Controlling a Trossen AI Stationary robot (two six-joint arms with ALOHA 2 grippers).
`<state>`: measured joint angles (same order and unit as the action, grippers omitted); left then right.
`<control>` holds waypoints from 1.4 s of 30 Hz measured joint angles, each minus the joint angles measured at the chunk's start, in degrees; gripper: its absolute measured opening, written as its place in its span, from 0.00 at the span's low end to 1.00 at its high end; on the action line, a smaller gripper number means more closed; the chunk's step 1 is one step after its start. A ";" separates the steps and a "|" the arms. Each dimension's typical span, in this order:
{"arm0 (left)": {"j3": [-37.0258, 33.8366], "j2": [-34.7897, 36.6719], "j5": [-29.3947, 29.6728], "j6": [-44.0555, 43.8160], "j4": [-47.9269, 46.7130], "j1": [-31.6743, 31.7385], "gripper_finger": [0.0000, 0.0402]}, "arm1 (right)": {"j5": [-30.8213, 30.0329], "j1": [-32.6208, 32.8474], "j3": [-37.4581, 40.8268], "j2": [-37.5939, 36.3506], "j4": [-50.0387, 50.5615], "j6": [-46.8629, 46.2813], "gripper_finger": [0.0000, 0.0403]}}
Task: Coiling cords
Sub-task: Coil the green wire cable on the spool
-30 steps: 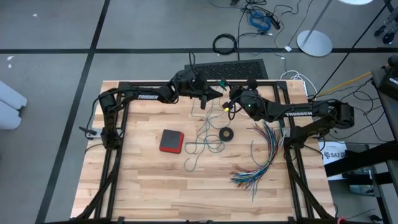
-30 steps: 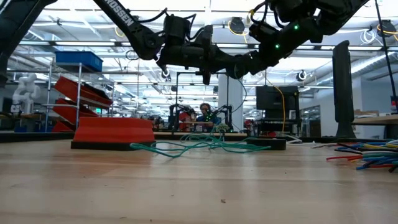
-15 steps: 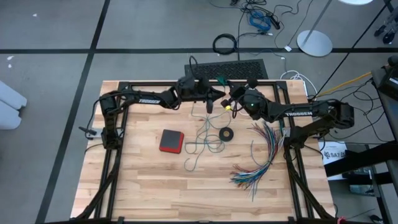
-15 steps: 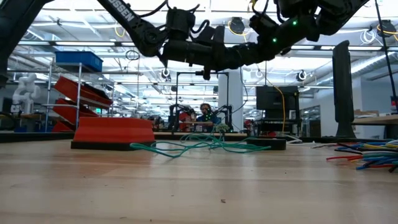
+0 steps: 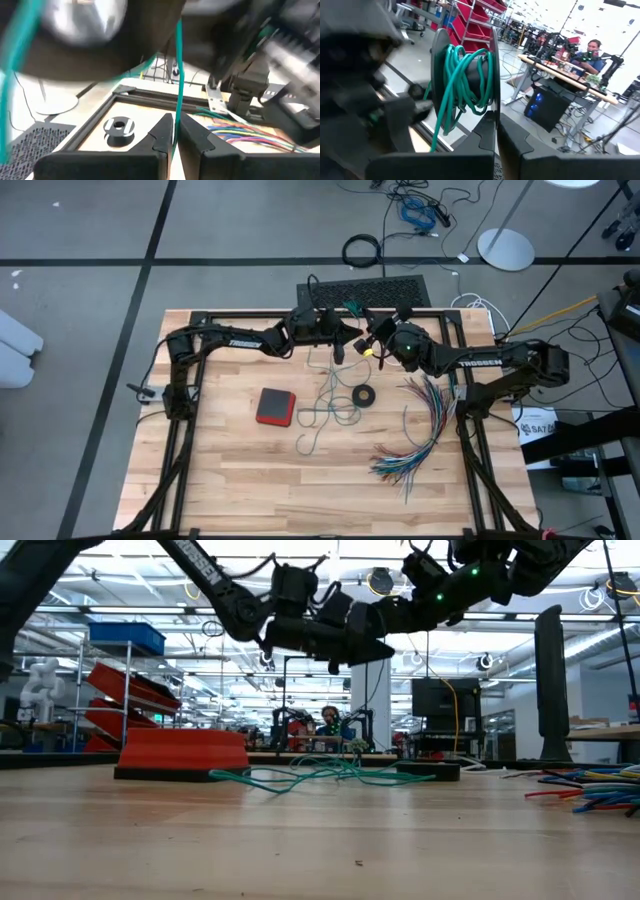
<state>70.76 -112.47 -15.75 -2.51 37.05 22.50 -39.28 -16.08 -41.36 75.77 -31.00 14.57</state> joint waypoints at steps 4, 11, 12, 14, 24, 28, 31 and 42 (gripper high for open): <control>-0.04 -2.18 -1.36 0.48 2.47 0.75 0.07 | 0.39 0.58 0.00 0.00 0.02 -0.40 0.00; -0.17 -2.95 -7.63 1.96 3.51 4.00 0.07 | 0.47 1.69 0.00 -2.72 3.90 -0.42 0.00; -0.23 -2.95 -9.39 1.86 3.81 4.61 0.07 | 0.36 1.75 0.00 -3.36 5.00 -0.64 0.00; -0.26 -2.95 -12.61 1.52 4.33 5.67 0.07 | 0.36 1.80 0.00 -4.76 7.63 -1.78 0.00; -0.26 -5.45 -21.39 4.16 5.18 7.76 0.07 | 0.50 1.95 0.00 -7.65 14.06 -6.50 0.00; -0.28 -9.09 -21.70 4.35 5.04 8.19 0.07 | 1.64 1.95 0.26 -7.65 13.93 -7.98 0.00; -0.34 -11.55 -23.83 1.42 6.92 8.88 0.07 | 4.26 1.95 2.23 -8.02 13.57 -9.87 0.00; -0.26 -11.78 -25.79 -10.17 10.21 10.95 0.05 | 17.19 2.07 12.06 -14.38 9.64 -15.56 0.00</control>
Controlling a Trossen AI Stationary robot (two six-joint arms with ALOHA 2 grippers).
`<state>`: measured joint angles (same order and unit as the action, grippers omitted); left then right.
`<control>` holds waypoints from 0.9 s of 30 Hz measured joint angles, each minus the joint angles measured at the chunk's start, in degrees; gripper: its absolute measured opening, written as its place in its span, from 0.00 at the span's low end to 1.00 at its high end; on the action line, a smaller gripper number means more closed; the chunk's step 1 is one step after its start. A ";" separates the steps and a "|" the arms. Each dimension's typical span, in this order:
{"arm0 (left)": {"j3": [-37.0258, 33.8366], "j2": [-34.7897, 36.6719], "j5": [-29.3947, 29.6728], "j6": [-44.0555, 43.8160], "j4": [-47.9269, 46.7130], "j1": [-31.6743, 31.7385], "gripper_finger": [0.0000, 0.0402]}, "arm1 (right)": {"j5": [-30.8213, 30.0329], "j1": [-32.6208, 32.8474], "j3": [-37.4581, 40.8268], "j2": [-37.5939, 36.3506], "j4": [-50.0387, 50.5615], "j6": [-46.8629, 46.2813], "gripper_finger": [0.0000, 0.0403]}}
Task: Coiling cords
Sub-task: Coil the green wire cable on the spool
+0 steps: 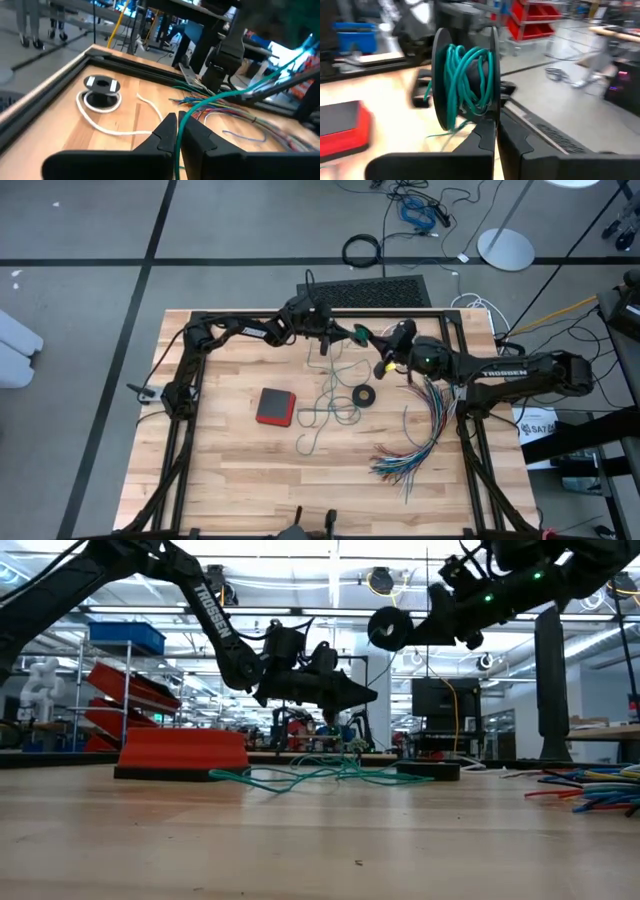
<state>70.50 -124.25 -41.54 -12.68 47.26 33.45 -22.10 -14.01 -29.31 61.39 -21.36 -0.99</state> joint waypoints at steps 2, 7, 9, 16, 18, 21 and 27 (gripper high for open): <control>0.00 0.00 -0.34 -3.21 0.00 0.75 0.03 | 2.79 0.03 0.49 -1.39 1.17 -0.02 0.00; 0.29 0.00 -0.48 -10.68 -0.29 2.92 0.01 | 5.70 0.31 0.69 -3.52 5.21 0.11 0.00; 0.37 0.00 -0.81 -12.29 -0.28 3.53 0.01 | 6.23 0.36 0.69 -4.05 6.62 0.21 0.00; 0.39 0.00 -3.17 -14.00 -1.54 4.04 0.00 | 5.70 0.24 0.69 -4.25 16.45 1.39 0.00; 0.39 0.10 -4.04 -13.98 -2.56 4.02 0.01 | 5.64 0.02 0.69 -4.07 18.62 1.62 0.00; 0.68 0.13 -7.31 -14.01 -3.40 4.08 0.05 | 5.33 -0.44 0.69 -4.07 21.43 2.16 0.00; 2.62 0.23 -14.37 -12.34 -10.63 3.64 0.14 | 3.03 -1.53 0.69 -3.68 26.65 3.17 0.00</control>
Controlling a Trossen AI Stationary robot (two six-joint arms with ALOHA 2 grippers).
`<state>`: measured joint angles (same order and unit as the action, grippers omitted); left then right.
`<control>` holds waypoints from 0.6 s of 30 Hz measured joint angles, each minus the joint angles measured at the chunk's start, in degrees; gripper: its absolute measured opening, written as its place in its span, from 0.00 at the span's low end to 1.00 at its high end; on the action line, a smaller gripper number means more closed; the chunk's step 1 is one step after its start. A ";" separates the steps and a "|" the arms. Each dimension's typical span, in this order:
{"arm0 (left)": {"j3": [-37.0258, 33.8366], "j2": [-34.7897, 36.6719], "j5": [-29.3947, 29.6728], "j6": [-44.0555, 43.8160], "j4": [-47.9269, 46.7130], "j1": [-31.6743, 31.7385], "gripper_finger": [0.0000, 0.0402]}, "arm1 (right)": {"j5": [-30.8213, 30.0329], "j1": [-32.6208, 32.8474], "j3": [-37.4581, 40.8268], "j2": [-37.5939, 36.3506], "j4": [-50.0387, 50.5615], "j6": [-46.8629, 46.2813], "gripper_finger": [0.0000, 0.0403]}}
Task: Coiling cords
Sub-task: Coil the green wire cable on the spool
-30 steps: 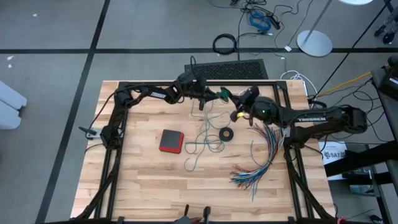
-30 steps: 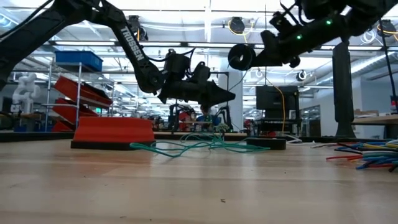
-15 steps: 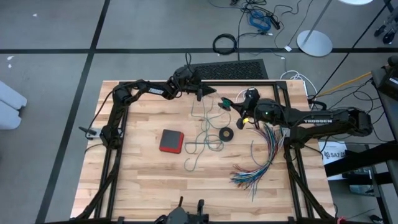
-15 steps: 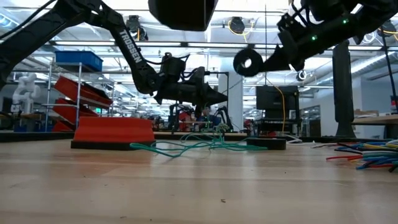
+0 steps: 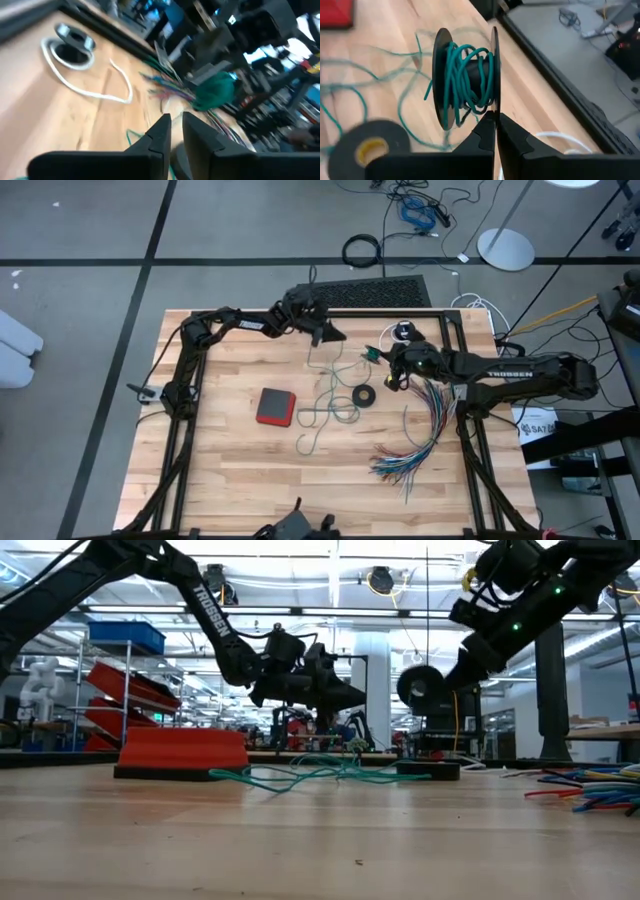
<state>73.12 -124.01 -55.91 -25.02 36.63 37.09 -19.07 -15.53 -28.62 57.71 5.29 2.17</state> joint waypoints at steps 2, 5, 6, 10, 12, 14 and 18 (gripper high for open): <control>0.34 0.24 -0.55 2.47 -3.76 -0.43 0.15 | 0.01 -0.36 0.00 0.57 1.52 0.00 0.00; 1.04 0.50 0.07 8.18 -9.94 -1.63 0.16 | 1.48 -1.01 0.00 1.96 2.51 0.00 0.00; 1.16 0.51 0.94 10.78 -11.64 -2.08 0.16 | 1.63 -1.05 0.00 2.66 2.59 0.00 0.00; 1.19 1.44 7.74 14.66 -13.55 -4.35 0.16 | 2.74 -1.05 0.00 6.00 2.24 -0.29 0.00; 1.34 1.63 11.07 15.35 -12.67 -5.50 0.16 | 2.80 -1.02 0.00 7.77 1.83 -0.58 0.00; 1.29 1.53 14.26 15.46 -13.02 -6.28 0.16 | 2.86 -1.05 0.00 9.51 1.04 -1.25 0.00; 1.25 1.47 15.39 16.88 -12.11 -7.41 0.16 | 2.83 -1.02 0.00 12.60 -1.30 -1.51 0.00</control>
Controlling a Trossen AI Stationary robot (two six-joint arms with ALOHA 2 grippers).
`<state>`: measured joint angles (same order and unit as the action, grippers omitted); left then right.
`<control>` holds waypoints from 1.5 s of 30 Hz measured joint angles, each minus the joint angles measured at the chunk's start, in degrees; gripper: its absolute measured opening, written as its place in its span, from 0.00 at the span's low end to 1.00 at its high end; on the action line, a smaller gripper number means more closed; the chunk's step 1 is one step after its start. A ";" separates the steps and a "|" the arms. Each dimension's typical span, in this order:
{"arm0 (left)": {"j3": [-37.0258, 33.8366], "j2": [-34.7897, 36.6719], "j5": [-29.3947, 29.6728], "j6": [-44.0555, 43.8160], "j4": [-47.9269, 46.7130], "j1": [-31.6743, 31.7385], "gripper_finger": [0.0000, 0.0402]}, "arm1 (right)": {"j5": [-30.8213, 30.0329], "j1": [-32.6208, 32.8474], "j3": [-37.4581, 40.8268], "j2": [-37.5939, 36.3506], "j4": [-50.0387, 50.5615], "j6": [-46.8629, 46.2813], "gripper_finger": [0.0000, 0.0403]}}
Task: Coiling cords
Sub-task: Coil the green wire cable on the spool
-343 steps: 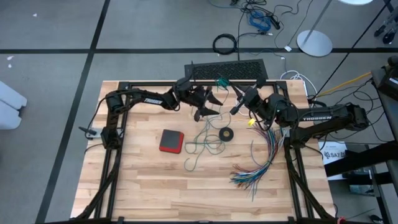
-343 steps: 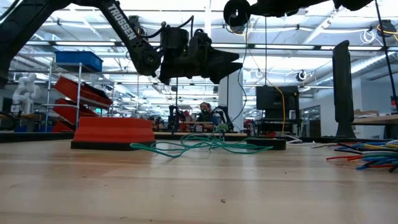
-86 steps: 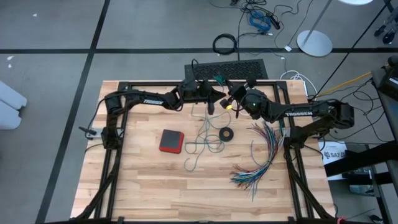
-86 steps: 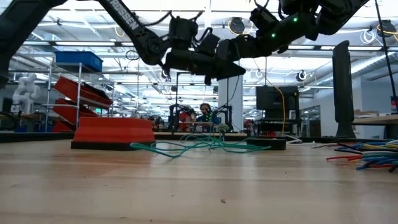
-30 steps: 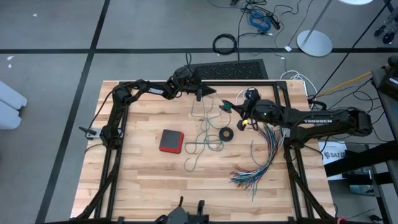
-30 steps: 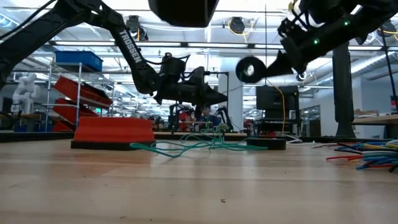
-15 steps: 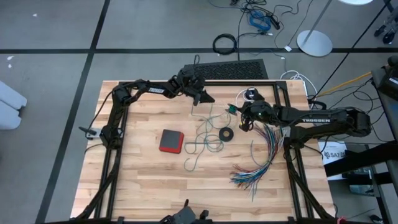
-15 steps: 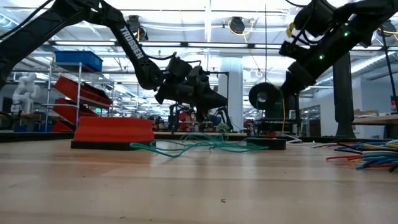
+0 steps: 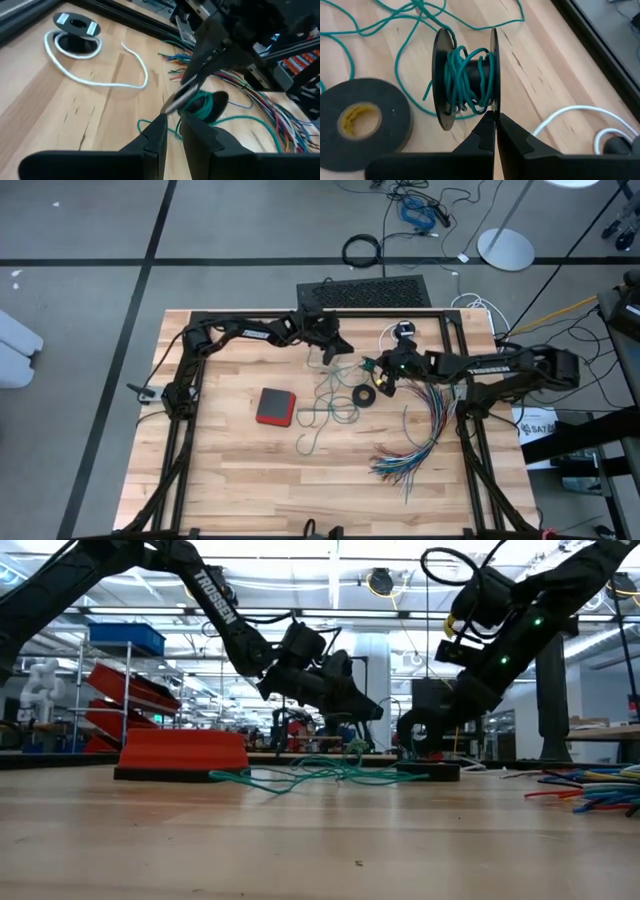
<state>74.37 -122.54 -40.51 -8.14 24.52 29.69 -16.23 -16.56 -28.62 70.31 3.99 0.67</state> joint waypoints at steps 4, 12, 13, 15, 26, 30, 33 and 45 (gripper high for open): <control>-0.02 -0.02 0.75 -0.10 1.20 -1.58 0.16 | -0.48 -0.02 0.00 2.81 -4.07 0.00 0.00; -0.02 -0.02 10.07 3.40 -1.35 -5.78 0.16 | -0.15 -0.20 0.00 8.67 -7.72 -0.04 0.00; -0.02 -0.02 11.11 3.99 -1.50 -5.99 0.16 | -0.15 -0.24 0.00 9.45 -7.74 -0.31 0.00; -0.02 -0.02 12.00 4.66 -1.84 -6.26 0.16 | -0.15 -0.26 0.00 10.77 -7.93 -0.63 0.00; -0.04 -0.07 24.45 7.67 -3.29 -8.47 0.16 | 0.09 -0.22 0.00 13.07 -11.37 0.06 0.00; -0.04 -0.07 25.30 8.97 -3.09 -8.45 0.16 | 0.09 -0.22 0.00 13.07 -11.37 0.68 0.00; -0.04 -0.07 25.42 9.33 -3.29 -8.45 0.16 | 0.22 -0.22 0.00 13.07 -11.51 1.26 0.00; -0.06 -0.07 25.55 12.12 -5.17 -9.20 0.16 | 1.81 -0.22 0.07 12.98 -12.99 1.95 0.00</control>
<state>74.30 -122.61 -14.96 3.98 19.35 20.49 -14.43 -16.78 -28.56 83.29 -9.00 2.61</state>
